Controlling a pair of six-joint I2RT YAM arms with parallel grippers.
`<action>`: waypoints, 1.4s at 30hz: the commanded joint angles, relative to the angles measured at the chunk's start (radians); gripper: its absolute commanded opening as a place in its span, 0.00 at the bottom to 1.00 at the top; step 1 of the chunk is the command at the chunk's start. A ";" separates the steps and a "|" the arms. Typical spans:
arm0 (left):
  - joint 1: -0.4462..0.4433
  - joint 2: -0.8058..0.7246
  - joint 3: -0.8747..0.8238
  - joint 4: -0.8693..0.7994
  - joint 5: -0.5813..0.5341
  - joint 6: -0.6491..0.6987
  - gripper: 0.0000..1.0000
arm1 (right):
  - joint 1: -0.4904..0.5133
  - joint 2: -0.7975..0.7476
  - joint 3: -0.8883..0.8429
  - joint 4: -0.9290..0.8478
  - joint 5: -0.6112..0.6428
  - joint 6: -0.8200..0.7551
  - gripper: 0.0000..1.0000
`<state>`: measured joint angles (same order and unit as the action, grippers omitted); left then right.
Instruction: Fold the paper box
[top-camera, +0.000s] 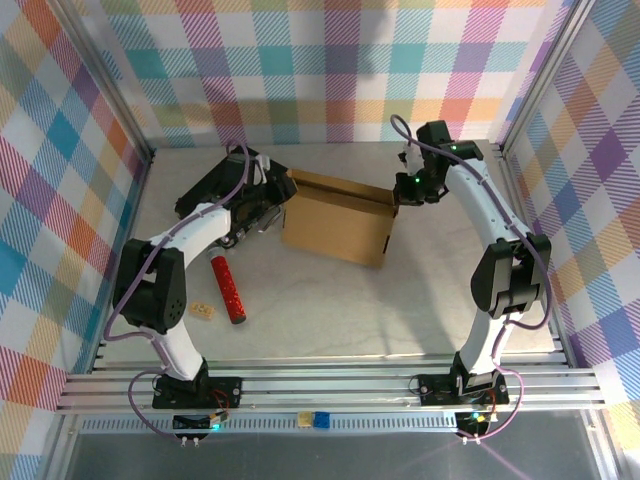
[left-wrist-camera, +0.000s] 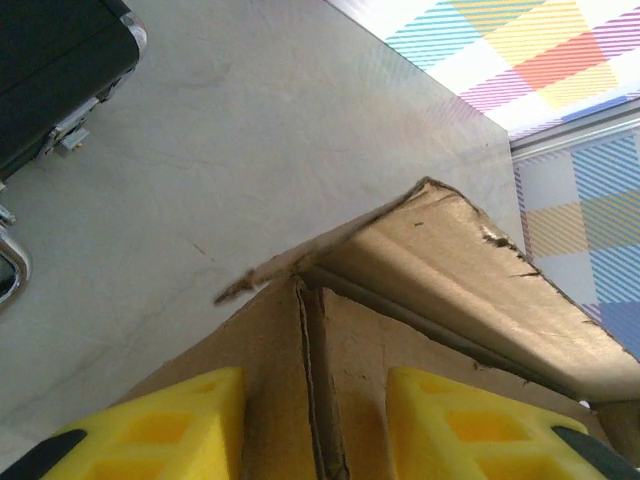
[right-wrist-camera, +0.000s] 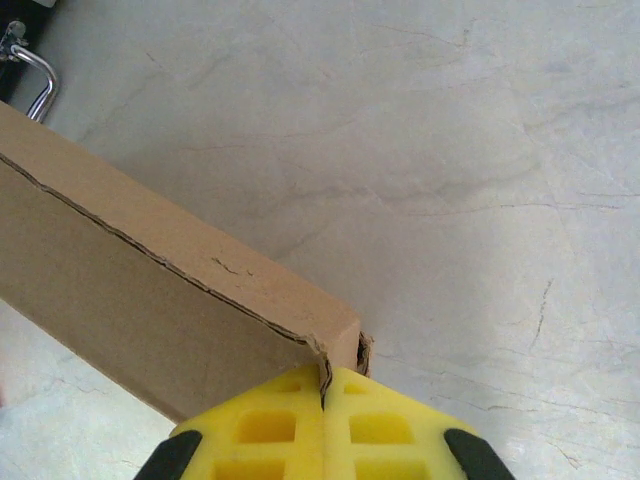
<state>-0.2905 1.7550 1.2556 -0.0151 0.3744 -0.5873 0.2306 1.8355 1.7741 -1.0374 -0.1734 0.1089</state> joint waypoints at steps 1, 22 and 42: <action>-0.037 -0.042 -0.010 0.043 0.038 -0.003 0.41 | 0.032 -0.022 0.023 -0.026 -0.021 0.027 0.00; -0.053 -0.090 -0.055 0.036 -0.002 -0.014 0.40 | 0.069 -0.012 0.051 -0.008 0.052 0.168 0.00; -0.055 -0.116 -0.077 0.011 -0.045 -0.018 0.40 | 0.107 -0.167 -0.212 0.249 0.130 0.197 0.00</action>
<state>-0.3202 1.6852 1.1873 -0.0235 0.3084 -0.5907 0.3092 1.7180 1.6024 -0.8936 -0.0071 0.3004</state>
